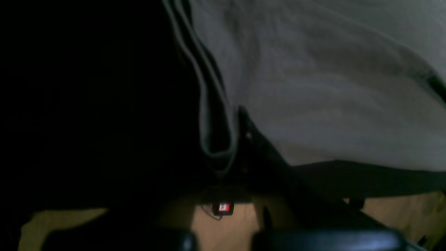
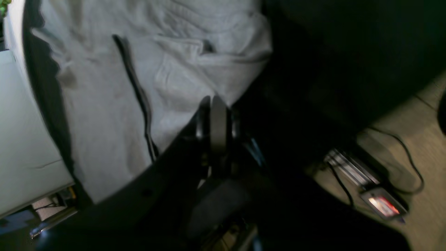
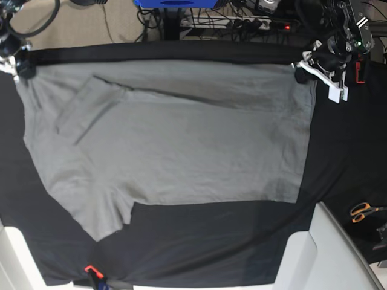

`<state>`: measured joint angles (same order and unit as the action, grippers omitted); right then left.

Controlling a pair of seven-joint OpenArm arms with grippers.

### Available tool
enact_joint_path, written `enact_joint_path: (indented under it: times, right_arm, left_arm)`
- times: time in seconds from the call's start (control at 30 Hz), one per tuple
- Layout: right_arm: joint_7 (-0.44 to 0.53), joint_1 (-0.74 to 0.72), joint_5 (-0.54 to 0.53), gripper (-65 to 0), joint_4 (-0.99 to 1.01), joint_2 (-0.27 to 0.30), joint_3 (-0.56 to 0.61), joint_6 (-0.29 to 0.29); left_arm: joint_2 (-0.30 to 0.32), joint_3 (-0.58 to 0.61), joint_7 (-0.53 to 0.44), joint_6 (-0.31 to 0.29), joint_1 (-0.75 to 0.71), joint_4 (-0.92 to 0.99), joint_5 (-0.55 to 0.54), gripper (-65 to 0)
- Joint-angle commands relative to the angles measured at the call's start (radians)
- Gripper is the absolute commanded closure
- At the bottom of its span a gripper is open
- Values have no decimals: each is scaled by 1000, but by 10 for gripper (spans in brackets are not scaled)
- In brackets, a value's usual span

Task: Fold the T-shirt properly
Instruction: 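Release the shirt and move both grippers out to its ends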

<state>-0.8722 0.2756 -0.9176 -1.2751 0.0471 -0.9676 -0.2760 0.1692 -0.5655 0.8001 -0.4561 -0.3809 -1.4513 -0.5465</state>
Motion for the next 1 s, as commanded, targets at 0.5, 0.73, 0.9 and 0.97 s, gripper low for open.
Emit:
enact_joint_path:
  times: [0.5, 0.73, 0.9, 0.97]
  right_arm:
    - [17, 54, -22, -2, -19, 15, 5, -9]
    - [17, 52, -22, -53, -19, 15, 3, -7]
    - [17, 57, -22, -335, -19, 15, -3, -7]
    - [17, 64, -22, -399, -21, 17, -4, -7]
  left_arm:
    - [16, -9, -14, -3, -54, -75, -2, 0]
    - [16, -9, -14, 1, -54, -73, -2, 0]
    - [17, -9, -11, 1, -63, -70, -1, -252]
    - [36, -12, -12, 1, -63, -45, -1, -405]
